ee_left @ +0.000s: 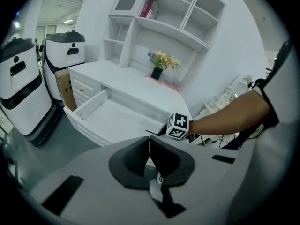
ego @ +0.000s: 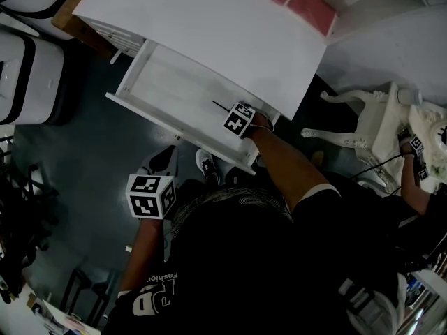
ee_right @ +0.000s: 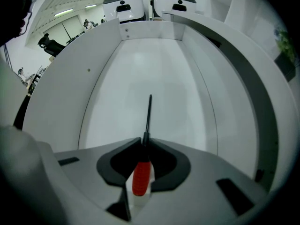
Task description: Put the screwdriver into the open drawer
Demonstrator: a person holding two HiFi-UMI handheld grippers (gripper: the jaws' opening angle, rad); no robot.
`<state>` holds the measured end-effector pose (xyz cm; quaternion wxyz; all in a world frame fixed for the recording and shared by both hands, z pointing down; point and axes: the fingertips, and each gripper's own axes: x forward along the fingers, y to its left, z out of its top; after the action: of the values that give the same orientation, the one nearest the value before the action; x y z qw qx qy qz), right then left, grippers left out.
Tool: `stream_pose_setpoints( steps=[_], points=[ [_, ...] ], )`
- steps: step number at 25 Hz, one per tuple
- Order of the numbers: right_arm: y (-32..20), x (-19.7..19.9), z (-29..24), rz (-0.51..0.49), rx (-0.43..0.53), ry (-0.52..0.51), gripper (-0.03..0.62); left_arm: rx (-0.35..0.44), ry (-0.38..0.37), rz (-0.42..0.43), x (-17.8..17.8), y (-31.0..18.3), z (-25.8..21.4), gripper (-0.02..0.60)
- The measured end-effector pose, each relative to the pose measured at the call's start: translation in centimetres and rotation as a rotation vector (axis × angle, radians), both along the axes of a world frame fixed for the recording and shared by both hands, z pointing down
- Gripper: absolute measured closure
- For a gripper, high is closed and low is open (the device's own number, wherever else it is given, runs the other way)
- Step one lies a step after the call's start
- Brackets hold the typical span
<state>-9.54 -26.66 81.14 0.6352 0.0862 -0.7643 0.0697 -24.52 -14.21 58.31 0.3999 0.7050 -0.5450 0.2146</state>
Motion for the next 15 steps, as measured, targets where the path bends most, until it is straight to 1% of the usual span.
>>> stream_pose_setpoints(
  steps=[4,10,15],
  points=[
    [0.07,0.06,0.15,0.019,-0.008,-0.003,0.525,-0.004,0.001,0.009,0.25,0.14,0.06,0.566],
    [-0.14,0.06,0.01,0.016,0.002,-0.014,0.522,-0.002,0.001,0.014,0.52,-0.02,-0.06,0.566],
    [-0.32,0.36,-0.11,0.022,0.018,-0.009,0.48,0.008,-0.002,0.019,0.66,-0.12,-0.34,0.566]
  ],
)
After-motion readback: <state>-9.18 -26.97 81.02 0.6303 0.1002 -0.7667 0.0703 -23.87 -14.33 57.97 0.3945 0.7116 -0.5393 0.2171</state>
